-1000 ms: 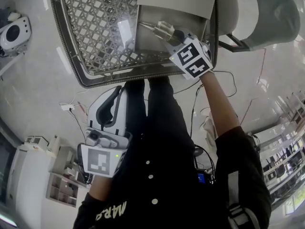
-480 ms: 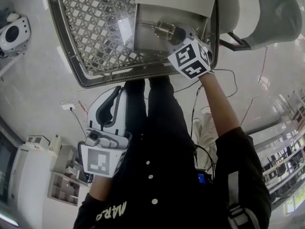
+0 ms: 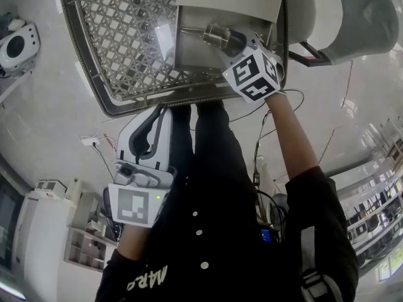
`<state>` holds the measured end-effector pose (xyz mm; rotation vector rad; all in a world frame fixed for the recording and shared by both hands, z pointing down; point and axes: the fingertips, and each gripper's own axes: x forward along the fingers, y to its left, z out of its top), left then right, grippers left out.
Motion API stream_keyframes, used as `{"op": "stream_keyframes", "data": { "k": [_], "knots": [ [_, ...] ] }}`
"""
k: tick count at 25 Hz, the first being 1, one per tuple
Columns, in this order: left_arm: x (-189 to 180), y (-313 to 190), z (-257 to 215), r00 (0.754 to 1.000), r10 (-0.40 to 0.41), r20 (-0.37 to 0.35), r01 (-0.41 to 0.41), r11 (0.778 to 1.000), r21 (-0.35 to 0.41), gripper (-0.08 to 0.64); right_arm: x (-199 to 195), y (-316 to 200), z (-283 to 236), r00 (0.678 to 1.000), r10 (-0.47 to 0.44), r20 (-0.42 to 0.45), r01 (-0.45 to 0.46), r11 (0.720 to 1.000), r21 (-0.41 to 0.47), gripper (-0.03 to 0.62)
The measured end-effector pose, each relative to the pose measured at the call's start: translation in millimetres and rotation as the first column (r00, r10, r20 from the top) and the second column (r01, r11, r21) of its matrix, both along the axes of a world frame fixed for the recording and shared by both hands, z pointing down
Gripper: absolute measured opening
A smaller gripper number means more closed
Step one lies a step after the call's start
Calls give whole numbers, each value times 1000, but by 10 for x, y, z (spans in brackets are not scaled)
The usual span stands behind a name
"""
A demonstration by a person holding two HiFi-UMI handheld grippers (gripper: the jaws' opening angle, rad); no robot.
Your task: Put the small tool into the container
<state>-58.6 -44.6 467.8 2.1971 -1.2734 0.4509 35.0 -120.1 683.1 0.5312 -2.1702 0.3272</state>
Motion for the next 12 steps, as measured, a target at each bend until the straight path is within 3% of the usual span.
{"op": "stream_keyframes", "data": {
  "k": [8, 12],
  "knots": [
    [256, -142, 47, 999, 48, -24, -48, 999, 20, 40, -6, 7, 35, 1000, -17, -20, 15, 996, -83, 183],
    [272, -148, 59, 998, 55, -23, -54, 998, 12, 40, 41, -26, -8, 997, -32, -69, 28, 998, -59, 209]
  ]
}}
